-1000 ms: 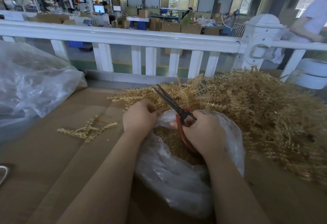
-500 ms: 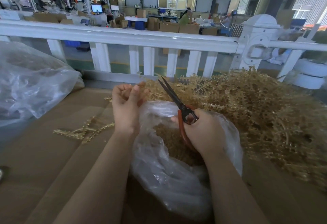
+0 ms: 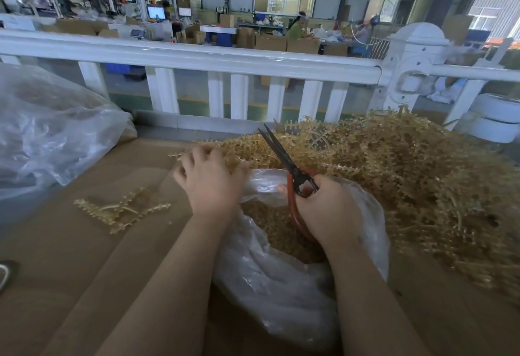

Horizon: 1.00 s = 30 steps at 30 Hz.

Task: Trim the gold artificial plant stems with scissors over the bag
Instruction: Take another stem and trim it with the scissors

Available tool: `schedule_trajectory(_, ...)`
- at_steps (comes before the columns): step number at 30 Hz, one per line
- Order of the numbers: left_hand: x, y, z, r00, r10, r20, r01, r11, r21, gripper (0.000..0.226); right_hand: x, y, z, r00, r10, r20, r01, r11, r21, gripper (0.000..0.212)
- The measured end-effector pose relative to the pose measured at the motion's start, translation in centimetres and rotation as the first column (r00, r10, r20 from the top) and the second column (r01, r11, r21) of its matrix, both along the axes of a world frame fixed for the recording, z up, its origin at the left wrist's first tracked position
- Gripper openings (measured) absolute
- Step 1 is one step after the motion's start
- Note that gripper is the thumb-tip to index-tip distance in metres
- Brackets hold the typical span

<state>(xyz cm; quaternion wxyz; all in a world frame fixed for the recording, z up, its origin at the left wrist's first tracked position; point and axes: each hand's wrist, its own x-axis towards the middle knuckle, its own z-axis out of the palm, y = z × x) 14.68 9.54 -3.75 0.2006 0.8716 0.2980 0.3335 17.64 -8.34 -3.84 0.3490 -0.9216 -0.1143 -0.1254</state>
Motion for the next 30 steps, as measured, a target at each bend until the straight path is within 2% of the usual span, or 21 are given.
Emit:
schedule_trajectory(2, 0.1, -0.2, -0.5, 0.989, -0.025, -0.149, 0.027, 1.000, 0.009, 0.056, -0.4, -0.1, 0.5, 0.999, -0.020, 0.031, 0.022, 0.997, -0.075, 0.048)
schedule_trajectory(4, 0.1, -0.2, -0.6, 0.987, -0.042, -0.158, 0.035, 0.998, -0.045, 0.053, -0.7, -0.1, 1.1, 0.999, -0.021, 0.038, 0.026, 0.992, -0.120, 0.047)
schedule_trajectory(6, 0.1, 0.0, -0.6, 0.996, -0.075, -0.039, 0.072, 0.994, -0.084, 0.038, -1.2, -0.3, 1.7, 0.995, -0.038, 0.094, 0.057, 0.976, -0.208, 0.047)
schedule_trajectory(8, -0.1, -0.2, -0.5, 0.990, -0.115, 0.086, 0.121, 0.991, -0.058, 0.025, -1.7, -0.6, 2.2, 0.989, -0.025, 0.146, 0.063, 0.963, -0.261, 0.047)
schedule_trajectory(11, -0.4, -0.4, -0.2, 0.949, -0.086, 0.303, 0.091, 0.996, -0.003, 0.024, -1.9, -0.9, 2.7, 0.994, 0.003, 0.107, 0.025, 0.965, -0.261, 0.046)
schedule_trajectory(13, -0.5, -0.4, 0.1, 0.902, -0.027, 0.432, 0.066, 0.995, -0.074, 0.026, -2.0, -0.9, 2.8, 0.998, -0.004, 0.069, 0.022, 0.964, -0.263, 0.048)
schedule_trajectory(14, -0.6, -0.4, 0.4, 0.876, 0.013, 0.483, 0.080, 0.982, -0.171, 0.026, -2.0, -0.8, 2.9, 0.998, -0.016, 0.061, 0.032, 0.962, -0.271, 0.049)
schedule_trajectory(16, -0.6, -0.2, 0.9, 0.825, 0.100, 0.556, 0.149, 0.911, -0.385, 0.029, -2.1, -0.5, 2.8, 0.995, -0.048, 0.087, 0.072, 0.953, -0.295, 0.050)
schedule_trajectory(17, -0.7, 0.0, 1.2, 0.793, 0.123, 0.597, 0.199, 0.873, -0.445, 0.032, -2.1, -0.4, 2.7, 0.993, -0.059, 0.099, 0.086, 0.951, -0.296, 0.050)
schedule_trajectory(18, -0.7, 0.1, 1.5, 0.752, 0.125, 0.648, 0.275, 0.833, -0.480, 0.034, -1.8, -0.3, 2.4, 0.994, -0.059, 0.088, 0.080, 0.960, -0.269, 0.049)
schedule_trajectory(20, -0.8, 0.3, 2.0, 0.630, 0.113, 0.769, 0.485, 0.716, -0.503, 0.034, -1.0, -0.1, 1.5, 1.000, -0.021, 0.004, 0.021, 0.993, -0.115, 0.046)
schedule_trajectory(22, -0.9, 0.5, 2.3, 0.505, 0.097, 0.858, 0.661, 0.596, -0.456, 0.033, -0.5, 0.0, 0.8, 0.999, 0.005, -0.041, -0.003, 1.000, 0.031, 0.043)
schedule_trajectory(24, -1.0, 0.6, 2.5, 0.462, 0.006, 0.887, 0.742, 0.545, -0.390, 0.030, -0.1, 0.0, 0.2, 1.000, 0.011, -0.023, -0.008, 0.990, 0.138, 0.043)
schedule_trajectory(26, -1.1, 0.1, 2.7, 0.495, -0.201, 0.845, 0.735, 0.615, -0.285, 0.026, 0.3, -0.2, 0.0, 0.999, 0.042, -0.023, -0.034, 0.960, 0.277, 0.043)
schedule_trajectory(27, -1.1, -0.3, 2.6, 0.536, -0.324, 0.780, 0.688, 0.703, -0.181, 0.024, 0.4, -0.3, 0.1, 0.995, 0.088, -0.043, -0.066, 0.926, 0.372, 0.045)
schedule_trajectory(28, -1.1, -0.8, 2.4, 0.589, -0.428, 0.686, 0.601, 0.799, -0.018, 0.023, 0.4, -0.4, 0.2, 0.984, 0.164, -0.073, -0.108, 0.864, 0.491, 0.049)
schedule_trajectory(29, -1.0, -1.4, 2.2, 0.644, -0.495, 0.584, 0.496, 0.851, 0.175, 0.025, 0.4, -0.4, 0.4, 0.958, 0.267, -0.102, -0.149, 0.770, 0.620, 0.055)
schedule_trajectory(30, -1.0, -1.9, 2.0, 0.685, -0.531, 0.499, 0.406, 0.847, 0.343, 0.024, 0.3, -0.4, 0.5, 0.921, 0.371, -0.116, -0.174, 0.660, 0.730, 0.061)
